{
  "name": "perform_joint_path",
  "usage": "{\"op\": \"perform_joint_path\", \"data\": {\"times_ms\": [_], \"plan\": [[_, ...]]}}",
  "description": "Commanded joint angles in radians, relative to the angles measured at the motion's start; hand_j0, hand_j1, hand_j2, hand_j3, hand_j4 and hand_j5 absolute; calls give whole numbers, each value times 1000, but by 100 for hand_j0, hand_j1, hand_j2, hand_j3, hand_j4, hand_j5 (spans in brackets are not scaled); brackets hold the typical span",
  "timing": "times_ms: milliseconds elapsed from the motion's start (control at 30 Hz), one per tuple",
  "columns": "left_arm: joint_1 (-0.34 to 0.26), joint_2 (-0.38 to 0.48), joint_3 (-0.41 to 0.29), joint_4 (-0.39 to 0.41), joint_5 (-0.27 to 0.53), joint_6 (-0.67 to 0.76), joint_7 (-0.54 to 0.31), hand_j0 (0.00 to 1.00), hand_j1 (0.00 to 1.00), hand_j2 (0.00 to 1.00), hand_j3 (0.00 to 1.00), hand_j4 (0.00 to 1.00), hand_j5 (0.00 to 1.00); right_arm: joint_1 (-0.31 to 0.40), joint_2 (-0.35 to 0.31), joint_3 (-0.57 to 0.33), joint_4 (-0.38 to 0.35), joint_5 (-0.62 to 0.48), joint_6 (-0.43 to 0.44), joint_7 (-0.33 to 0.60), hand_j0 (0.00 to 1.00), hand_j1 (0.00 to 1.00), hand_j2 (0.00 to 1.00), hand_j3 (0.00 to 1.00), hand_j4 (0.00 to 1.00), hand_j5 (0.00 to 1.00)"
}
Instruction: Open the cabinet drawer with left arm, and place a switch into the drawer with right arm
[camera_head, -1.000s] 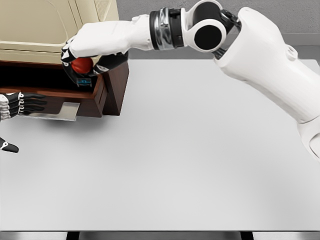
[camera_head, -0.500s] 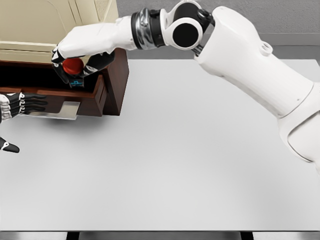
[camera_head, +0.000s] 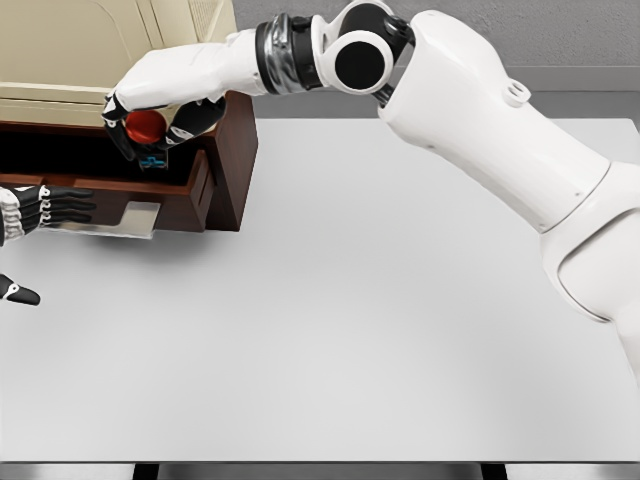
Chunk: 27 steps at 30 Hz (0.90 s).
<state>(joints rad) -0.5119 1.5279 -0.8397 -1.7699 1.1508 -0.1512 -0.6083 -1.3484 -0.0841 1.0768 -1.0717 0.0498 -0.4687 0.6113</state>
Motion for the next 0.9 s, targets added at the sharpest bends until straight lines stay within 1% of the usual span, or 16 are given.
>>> {"op": "perform_joint_path", "data": {"times_ms": [0, 67, 267, 333, 367, 467, 533, 600, 633, 667, 700, 733, 767, 800, 833, 867], "plan": [[125, -2, -30, 4, -123, 1, -3, 100, 100, 100, 100, 100, 100, 0, 9, -1, 22, -4, 10, 0, 75, 75, 75, 75, 75, 75], [125, -2, -30, 4, -123, 1, -3, 100, 100, 100, 100, 100, 100, -6, 30, 0, 44, 35, 33, 0, 100, 100, 100, 100, 100, 100], [125, 0, -32, 6, -123, 1, -3, 100, 100, 100, 100, 100, 100, -9, 32, 2, 39, 36, 39, 0, 100, 100, 100, 100, 100, 100], [127, -2, -30, 6, -123, 1, -3, 100, 100, 100, 100, 100, 100, -8, 30, 0, 22, 36, 33, 0, 100, 100, 100, 100, 100, 100], [127, -2, -30, 6, -123, 1, -3, 100, 100, 100, 100, 100, 100, -8, 23, 0, -2, 35, 30, 0, 100, 100, 100, 100, 100, 100], [130, -3, -32, 6, -123, 1, -3, 100, 100, 100, 100, 100, 100, 0, -37, 0, -129, 33, -4, 0, 100, 100, 100, 100, 100, 100], [132, -3, -32, 6, -123, 1, -3, 100, 100, 100, 100, 100, 100, 3, -108, -3, -206, 24, -42, 0, 100, 100, 100, 100, 100, 100], [132, -3, -30, 6, -123, 1, -3, 100, 100, 100, 100, 100, 100, 23, -201, -12, -309, 22, -74, 0, 100, 100, 100, 100, 100, 100], [132, -3, -30, 4, -123, -1, -3, 100, 100, 100, 100, 100, 100, 37, -284, -20, -372, 22, -91, 0, 100, 100, 100, 100, 100, 100], [130, -3, -30, 6, -123, -1, -3, 100, 100, 100, 100, 100, 100, 61, -347, -40, -416, 21, -103, 0, 100, 100, 100, 100, 100, 100], [130, -3, -30, 4, -123, -1, -3, 100, 100, 100, 100, 100, 100, 118, -420, -90, -471, 21, -136, 0, 100, 100, 100, 100, 100, 100], [130, -3, -32, 4, -123, -1, -3, 100, 100, 100, 100, 100, 100, 170, -506, -130, -514, 21, -142, 0, 100, 100, 100, 100, 100, 100], [130, -3, -30, 4, -123, -1, -3, 100, 100, 100, 100, 100, 100, 227, -583, -167, -524, 21, -142, 0, 100, 100, 100, 100, 100, 100], [128, -3, -27, 4, -125, -1, -3, 100, 100, 100, 100, 100, 100, 305, -649, -221, -522, 21, -142, 0, 100, 100, 100, 100, 100, 100], [127, -3, -25, 6, -125, -1, -3, 100, 100, 100, 100, 100, 100, 386, -700, -296, -521, 21, -142, 0, 100, 100, 100, 100, 100, 100], [125, -3, -21, 6, -126, -1, -3, 100, 100, 100, 100, 100, 100, 440, -749, -340, -518, 21, -142, 0, 100, 100, 100, 100, 100, 100]]}}
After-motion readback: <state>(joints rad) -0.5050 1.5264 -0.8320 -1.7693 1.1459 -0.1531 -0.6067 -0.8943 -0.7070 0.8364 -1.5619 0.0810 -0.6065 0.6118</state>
